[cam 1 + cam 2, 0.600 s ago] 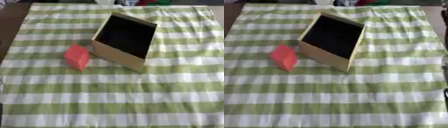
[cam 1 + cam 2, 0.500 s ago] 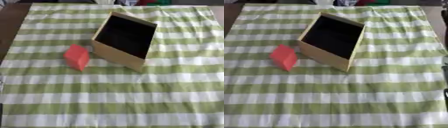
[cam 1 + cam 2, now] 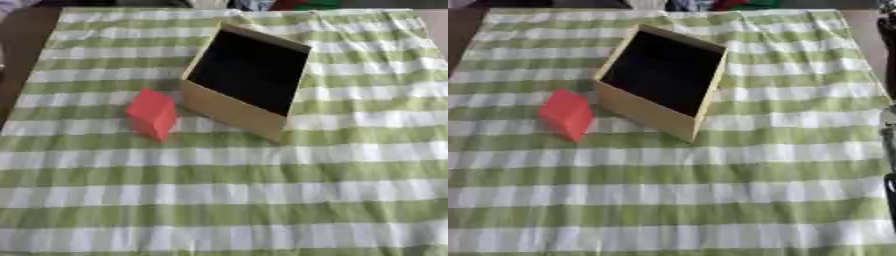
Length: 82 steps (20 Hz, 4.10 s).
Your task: Pick up objects on the table and place them in the box.
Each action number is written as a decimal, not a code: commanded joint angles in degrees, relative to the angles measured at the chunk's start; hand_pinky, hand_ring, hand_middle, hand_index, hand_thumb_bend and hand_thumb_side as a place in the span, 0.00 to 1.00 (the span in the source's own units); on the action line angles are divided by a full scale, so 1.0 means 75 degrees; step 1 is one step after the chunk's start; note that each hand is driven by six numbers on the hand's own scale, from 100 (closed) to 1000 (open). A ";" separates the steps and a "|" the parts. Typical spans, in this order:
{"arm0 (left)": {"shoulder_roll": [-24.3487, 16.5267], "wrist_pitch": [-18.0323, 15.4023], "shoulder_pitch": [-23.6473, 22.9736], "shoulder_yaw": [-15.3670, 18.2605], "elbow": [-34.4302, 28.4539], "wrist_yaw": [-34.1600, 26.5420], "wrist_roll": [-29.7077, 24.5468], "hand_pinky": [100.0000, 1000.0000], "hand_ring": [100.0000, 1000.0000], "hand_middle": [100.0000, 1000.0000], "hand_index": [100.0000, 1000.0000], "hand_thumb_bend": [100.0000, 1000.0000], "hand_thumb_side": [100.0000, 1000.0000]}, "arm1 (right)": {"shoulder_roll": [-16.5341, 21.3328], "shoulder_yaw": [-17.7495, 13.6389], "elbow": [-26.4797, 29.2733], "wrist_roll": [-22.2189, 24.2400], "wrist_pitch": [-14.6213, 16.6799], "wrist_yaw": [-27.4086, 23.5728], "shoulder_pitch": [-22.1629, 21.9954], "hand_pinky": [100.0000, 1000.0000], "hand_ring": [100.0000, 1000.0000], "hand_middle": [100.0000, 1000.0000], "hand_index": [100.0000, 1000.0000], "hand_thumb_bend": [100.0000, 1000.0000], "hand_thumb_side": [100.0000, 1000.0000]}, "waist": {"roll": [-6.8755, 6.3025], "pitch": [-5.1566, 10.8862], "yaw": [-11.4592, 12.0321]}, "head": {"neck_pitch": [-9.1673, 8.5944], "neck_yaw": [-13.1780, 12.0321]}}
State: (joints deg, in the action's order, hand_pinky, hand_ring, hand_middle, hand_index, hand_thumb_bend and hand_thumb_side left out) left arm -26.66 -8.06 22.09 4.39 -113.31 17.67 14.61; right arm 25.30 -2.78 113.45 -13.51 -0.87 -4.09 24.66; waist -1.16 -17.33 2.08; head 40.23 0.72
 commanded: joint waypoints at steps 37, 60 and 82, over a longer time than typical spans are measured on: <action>-0.2708 -0.3205 0.3657 -0.3238 0.4929 0.3045 -0.4612 0.88 0.80 0.82 0.97 0.66 0.00 | 0.0213 0.0179 0.0152 0.0250 -0.0116 -0.0051 0.0124 0.88 0.70 0.70 0.86 0.00 0.53 | -0.0091 0.0265 -0.0217 | 0.0173 -0.0471; -0.2006 -0.1928 0.4950 -0.3490 0.5752 -0.0009 -0.8865 0.98 0.81 0.83 0.98 0.70 0.30 | 0.0212 0.0238 0.0152 0.0311 -0.0240 -0.0093 0.0051 0.88 0.70 0.70 0.87 0.00 0.55 | -0.0174 0.0277 -0.0140 | 0.0137 -0.0452; -0.1376 -0.2007 0.4878 -0.3887 0.6799 0.0613 -0.8877 1.00 0.81 0.82 0.96 0.69 0.37 | 0.0115 0.0216 0.0152 0.0286 -0.0219 -0.0134 0.0076 0.88 0.70 0.70 0.87 0.00 0.55 | -0.0163 0.0215 -0.0270 | 0.0143 -0.0515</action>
State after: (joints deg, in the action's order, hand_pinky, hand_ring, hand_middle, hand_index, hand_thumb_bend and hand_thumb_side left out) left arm -36.17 -17.20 57.89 -25.16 -62.37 21.69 -46.46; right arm 25.45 -0.70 113.45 -11.27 -2.62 -4.66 24.66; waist -2.49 -16.67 0.03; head 41.61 -2.95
